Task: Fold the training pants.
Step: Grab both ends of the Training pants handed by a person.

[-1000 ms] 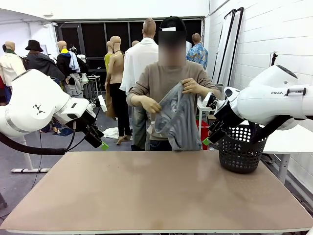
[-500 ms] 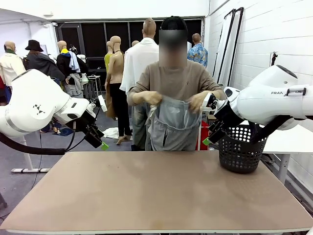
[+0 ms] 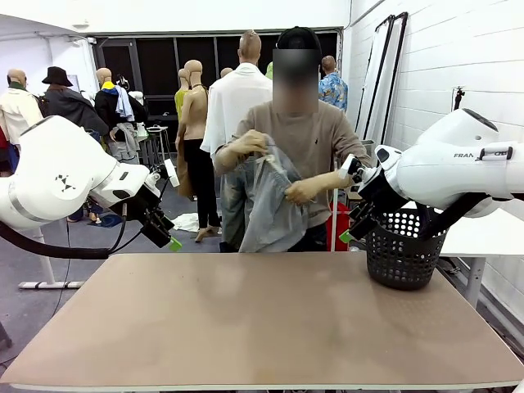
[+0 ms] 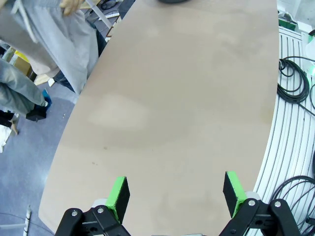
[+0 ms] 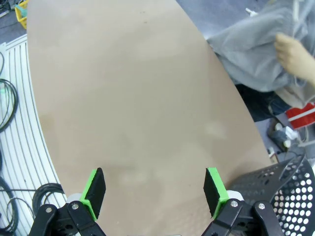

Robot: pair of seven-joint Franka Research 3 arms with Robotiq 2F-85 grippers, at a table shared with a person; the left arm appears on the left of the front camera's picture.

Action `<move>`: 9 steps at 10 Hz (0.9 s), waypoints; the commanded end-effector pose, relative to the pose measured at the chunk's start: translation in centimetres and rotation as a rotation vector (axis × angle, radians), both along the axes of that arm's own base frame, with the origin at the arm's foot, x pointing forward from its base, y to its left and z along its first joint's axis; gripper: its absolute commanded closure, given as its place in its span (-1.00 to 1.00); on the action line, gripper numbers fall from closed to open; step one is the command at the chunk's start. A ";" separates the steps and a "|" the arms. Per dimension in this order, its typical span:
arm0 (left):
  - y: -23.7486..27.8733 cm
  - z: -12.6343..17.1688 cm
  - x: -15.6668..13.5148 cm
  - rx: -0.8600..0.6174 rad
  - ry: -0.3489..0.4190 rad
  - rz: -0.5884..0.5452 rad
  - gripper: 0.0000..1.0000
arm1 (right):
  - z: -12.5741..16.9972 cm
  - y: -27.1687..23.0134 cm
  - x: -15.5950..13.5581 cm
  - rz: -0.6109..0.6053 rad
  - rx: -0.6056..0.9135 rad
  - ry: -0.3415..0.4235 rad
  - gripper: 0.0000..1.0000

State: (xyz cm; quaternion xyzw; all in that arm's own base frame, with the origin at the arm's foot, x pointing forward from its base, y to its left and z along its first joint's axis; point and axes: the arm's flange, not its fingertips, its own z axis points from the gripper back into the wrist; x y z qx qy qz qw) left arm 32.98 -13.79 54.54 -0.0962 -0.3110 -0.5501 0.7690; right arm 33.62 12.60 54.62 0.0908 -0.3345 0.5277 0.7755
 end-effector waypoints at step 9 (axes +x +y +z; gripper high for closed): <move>0.2 -0.1 0.1 -0.007 0.003 -0.011 -1.00 | -0.1 0.0 0.1 0.010 0.004 0.003 -1.00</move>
